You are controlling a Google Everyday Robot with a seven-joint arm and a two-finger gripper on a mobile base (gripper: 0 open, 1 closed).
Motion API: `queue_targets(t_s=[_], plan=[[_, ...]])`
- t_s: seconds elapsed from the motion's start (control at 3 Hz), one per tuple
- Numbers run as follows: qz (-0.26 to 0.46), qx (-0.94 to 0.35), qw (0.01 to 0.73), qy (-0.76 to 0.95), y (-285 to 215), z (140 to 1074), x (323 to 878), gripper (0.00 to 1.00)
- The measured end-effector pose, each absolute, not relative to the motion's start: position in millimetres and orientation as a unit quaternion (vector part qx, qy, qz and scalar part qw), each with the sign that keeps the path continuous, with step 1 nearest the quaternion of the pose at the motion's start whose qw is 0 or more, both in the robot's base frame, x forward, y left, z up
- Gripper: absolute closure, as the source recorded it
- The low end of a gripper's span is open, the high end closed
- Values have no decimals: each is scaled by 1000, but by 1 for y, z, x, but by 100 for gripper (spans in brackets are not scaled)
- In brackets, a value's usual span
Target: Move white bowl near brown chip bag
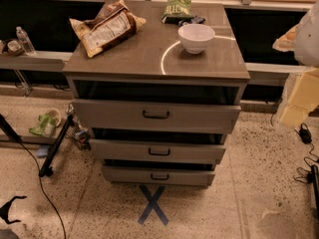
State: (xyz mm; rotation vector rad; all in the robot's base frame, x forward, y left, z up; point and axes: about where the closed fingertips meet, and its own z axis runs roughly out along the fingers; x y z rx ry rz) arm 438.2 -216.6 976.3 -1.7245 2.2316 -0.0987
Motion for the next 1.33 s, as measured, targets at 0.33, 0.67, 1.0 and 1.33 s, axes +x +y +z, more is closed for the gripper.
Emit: queue_targets(t_s=[0.33,0.67,1.0,1.33], plan=[[-32,-601,164,781,-216,977,441,0],[23,-555,264,788,-201,984,504,0],[63,-519,338,783,-181,997,574,0],[91,-468,386,790,-160,1005,622,0]])
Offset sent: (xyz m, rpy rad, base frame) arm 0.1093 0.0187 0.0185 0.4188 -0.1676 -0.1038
